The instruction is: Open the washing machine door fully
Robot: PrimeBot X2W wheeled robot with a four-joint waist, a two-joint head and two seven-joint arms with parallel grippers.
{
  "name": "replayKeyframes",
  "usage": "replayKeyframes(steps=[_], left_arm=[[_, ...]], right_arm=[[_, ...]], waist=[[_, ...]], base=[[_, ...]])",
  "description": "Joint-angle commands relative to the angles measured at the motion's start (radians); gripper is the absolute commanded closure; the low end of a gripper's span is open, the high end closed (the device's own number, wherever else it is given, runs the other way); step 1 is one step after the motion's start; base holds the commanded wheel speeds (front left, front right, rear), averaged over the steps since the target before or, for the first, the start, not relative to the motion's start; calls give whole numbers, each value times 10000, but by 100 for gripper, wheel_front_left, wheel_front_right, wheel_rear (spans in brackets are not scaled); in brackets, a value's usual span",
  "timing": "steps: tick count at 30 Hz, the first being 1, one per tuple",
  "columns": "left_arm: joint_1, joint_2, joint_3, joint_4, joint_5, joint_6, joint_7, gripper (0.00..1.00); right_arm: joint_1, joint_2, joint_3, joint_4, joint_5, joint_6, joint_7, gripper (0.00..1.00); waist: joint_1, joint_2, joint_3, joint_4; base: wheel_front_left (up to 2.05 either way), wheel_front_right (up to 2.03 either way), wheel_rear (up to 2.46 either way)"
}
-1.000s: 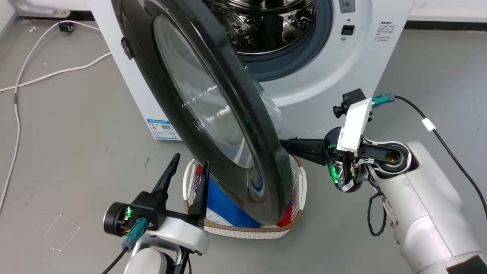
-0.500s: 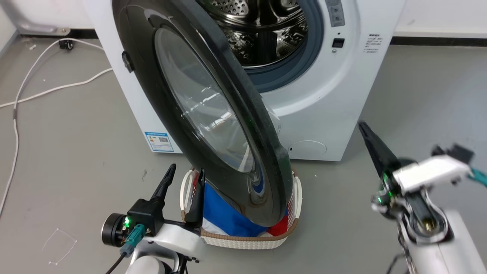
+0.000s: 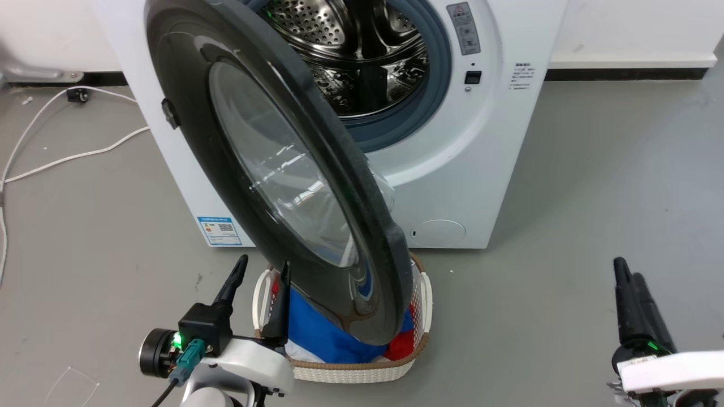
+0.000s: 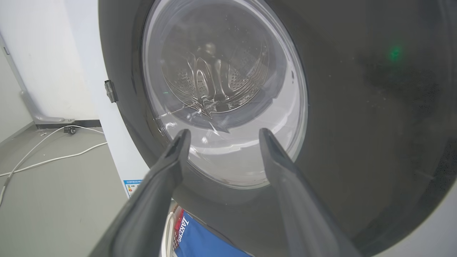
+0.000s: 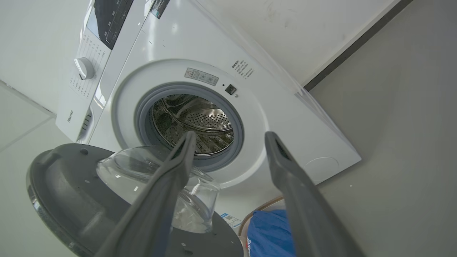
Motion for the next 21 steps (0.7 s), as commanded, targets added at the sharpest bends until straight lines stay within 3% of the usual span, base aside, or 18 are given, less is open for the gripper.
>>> replayKeyframes(steps=[1, 7, 11, 15, 21], left_arm=[[119, 66, 44, 20, 12, 76, -26, 0], [191, 96, 218, 5, -24, 220, -26, 0], [168, 111, 282, 0, -12, 275, -26, 0], [155, 119, 280, 39, 41, 304, -26, 0], [131, 130, 255, 64, 88, 385, -26, 0]], right_arm=[[177, 0, -78, -26, -340, 2, -89, 0], [189, 227, -880, -532, -4313, 1, -279, 0], [173, 369, -880, -1163, -6921, 1, -150, 0], [313, 491, -486, -1403, -8264, -1, 57, 0], [417, 608, -69, -1147, -8814, -1, 172, 0]], waist=[[1, 0, -9, -74], [1, 0, 13, -284], [1, 0, 35, -315], [1, 0, 26, -295], [1, 0, 20, -254]], base=[[0, 0, 0], [0, 0, 0], [0, 0, 0], [0, 0, 0], [0, 0, 0]])
